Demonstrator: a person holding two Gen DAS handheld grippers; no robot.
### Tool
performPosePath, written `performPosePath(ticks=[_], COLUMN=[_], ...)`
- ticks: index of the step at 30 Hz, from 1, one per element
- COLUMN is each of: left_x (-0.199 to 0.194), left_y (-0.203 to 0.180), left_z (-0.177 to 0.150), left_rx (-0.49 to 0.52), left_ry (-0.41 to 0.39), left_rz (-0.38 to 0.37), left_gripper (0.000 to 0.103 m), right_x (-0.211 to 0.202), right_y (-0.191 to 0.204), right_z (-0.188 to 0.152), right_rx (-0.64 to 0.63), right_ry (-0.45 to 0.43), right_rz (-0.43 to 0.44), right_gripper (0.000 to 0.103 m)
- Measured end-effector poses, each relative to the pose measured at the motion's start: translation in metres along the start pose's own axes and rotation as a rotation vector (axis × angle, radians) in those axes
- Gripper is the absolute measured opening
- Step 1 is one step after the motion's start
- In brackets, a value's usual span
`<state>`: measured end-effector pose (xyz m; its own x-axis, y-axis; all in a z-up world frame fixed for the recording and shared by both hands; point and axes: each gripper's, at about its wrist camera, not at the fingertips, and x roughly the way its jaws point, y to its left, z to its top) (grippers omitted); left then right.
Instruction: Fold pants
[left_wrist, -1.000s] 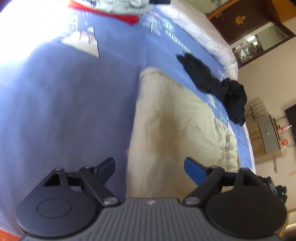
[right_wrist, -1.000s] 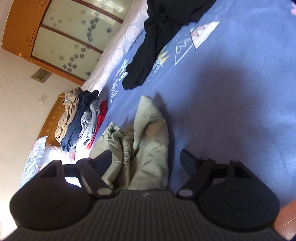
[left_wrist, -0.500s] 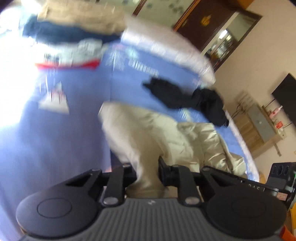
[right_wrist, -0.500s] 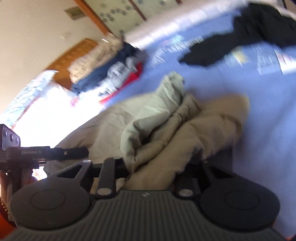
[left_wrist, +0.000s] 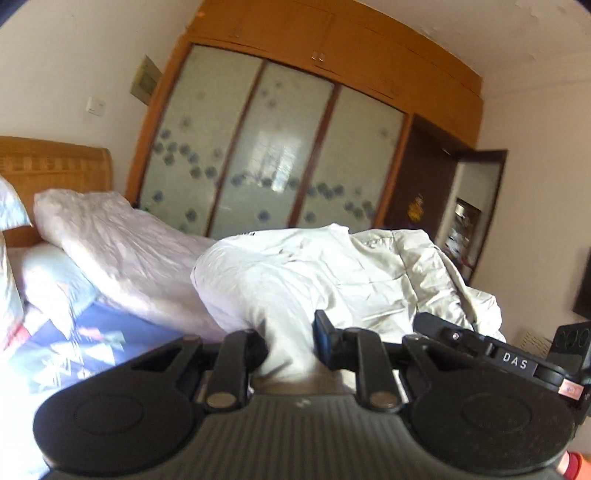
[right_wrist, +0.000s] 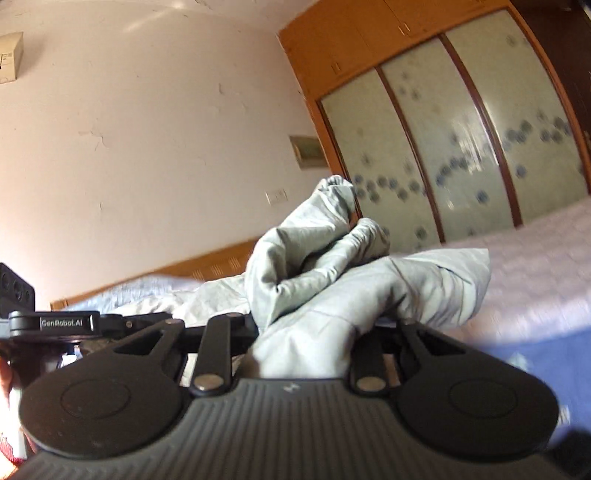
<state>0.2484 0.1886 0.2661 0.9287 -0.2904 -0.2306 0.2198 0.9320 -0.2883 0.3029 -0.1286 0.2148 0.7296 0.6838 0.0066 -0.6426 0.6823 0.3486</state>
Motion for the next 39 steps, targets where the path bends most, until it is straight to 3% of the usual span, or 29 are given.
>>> performPosePath(ticks=[2,5,7,10,11,12,14,15,16,18,21,26,30,32,36,39], left_x=[0.032,0.095,0.145,0.216,0.220,0.215,0.205,0.202,0.200,0.187,0.151,0.082,0.039,0.027,0.017,0.015], left_y=[0.020,0.062,0.102,0.166,0.178,0.179,0.162,0.156,0.150,0.140,0.127,0.080,0.024,-0.003,-0.060,-0.095], left_z=[0.008,-0.008,-0.039,-0.118,-0.144,-0.155,-0.152,-0.150,-0.145,-0.135,-0.117,-0.121,-0.166,-0.197,-0.276,-0.326], left_rx=[-0.020,-0.059,-0.137,-0.280,-0.312,-0.290,-0.169,-0.129,-0.099,-0.086,-0.135,-0.139,-0.068,-0.039,-0.024,-0.027], left_ry=[0.006,0.055,0.175,0.416,0.423,0.378,0.310,0.304,0.299,0.276,0.211,0.200,0.269,0.322,0.497,0.610], left_rz=[0.043,0.133,0.208,0.342,0.343,0.331,0.352,0.363,0.381,0.418,0.455,0.411,0.347,0.316,0.231,0.186], left_gripper=[0.018,0.023,0.024,0.031,0.033,0.034,0.039,0.045,0.048,0.052,0.052,0.052,0.053,0.053,0.053,0.052], right_x=[0.032,0.091,0.132,0.192,0.192,0.185,0.177,0.175,0.167,0.145,0.096,0.003,-0.088,-0.136,-0.226,-0.297], right_y=[-0.015,-0.050,-0.081,-0.132,-0.138,-0.133,-0.119,-0.116,-0.115,-0.118,-0.123,-0.132,-0.133,-0.139,-0.159,-0.155], right_z=[0.002,-0.026,-0.069,-0.163,-0.186,-0.198,-0.195,-0.187,-0.181,-0.169,-0.158,-0.180,-0.209,-0.215,-0.227,-0.232], right_rx=[0.005,0.055,0.102,0.210,0.187,0.100,-0.045,-0.076,-0.081,-0.055,0.002,0.134,0.127,0.123,0.298,0.397], right_ry=[0.007,0.080,0.199,0.487,0.483,0.432,0.374,0.369,0.361,0.313,0.285,0.390,0.520,0.541,0.500,0.403], right_rz=[-0.003,-0.030,-0.096,-0.255,-0.275,-0.285,-0.244,-0.209,-0.183,-0.166,-0.199,-0.227,-0.338,-0.391,-0.509,-0.584], right_gripper=[0.029,0.031,0.033,0.039,0.040,0.042,0.047,0.056,0.069,0.076,0.077,0.077,0.077,0.074,0.056,0.053])
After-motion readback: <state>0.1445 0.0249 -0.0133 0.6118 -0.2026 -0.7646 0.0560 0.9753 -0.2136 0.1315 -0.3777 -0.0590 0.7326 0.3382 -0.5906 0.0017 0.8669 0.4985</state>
